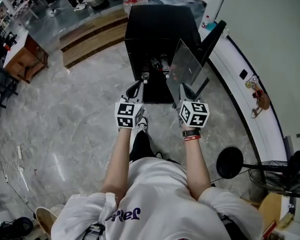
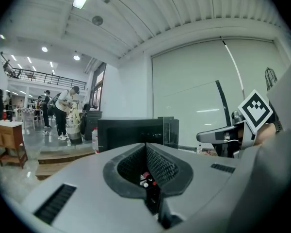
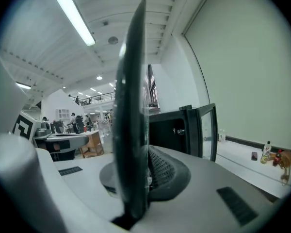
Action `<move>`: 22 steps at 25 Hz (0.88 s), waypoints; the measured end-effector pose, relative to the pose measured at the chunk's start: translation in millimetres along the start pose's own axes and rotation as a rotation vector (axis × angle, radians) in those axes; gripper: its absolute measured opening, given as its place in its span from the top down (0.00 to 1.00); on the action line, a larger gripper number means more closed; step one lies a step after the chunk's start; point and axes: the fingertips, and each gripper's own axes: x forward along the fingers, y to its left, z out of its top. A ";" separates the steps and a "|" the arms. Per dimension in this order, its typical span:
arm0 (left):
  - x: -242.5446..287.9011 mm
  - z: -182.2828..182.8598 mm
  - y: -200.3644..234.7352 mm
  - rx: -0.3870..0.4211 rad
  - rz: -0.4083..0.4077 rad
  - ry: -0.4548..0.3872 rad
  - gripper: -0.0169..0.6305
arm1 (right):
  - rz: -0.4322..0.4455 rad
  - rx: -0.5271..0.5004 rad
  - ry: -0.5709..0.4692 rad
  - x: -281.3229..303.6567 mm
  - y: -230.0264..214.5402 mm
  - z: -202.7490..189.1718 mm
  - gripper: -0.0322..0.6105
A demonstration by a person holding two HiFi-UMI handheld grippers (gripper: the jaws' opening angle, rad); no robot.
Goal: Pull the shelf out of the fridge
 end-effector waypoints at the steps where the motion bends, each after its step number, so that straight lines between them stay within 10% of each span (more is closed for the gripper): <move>1: -1.4 4.2 -1.6 0.002 0.002 -0.009 0.94 | -0.001 -0.001 -0.012 -2.4 0.3 5.9 0.91; 22: -10.8 29.2 -15.4 0.029 -0.004 -0.071 0.94 | -0.036 -0.031 -0.124 -17.9 -0.3 43.3 0.91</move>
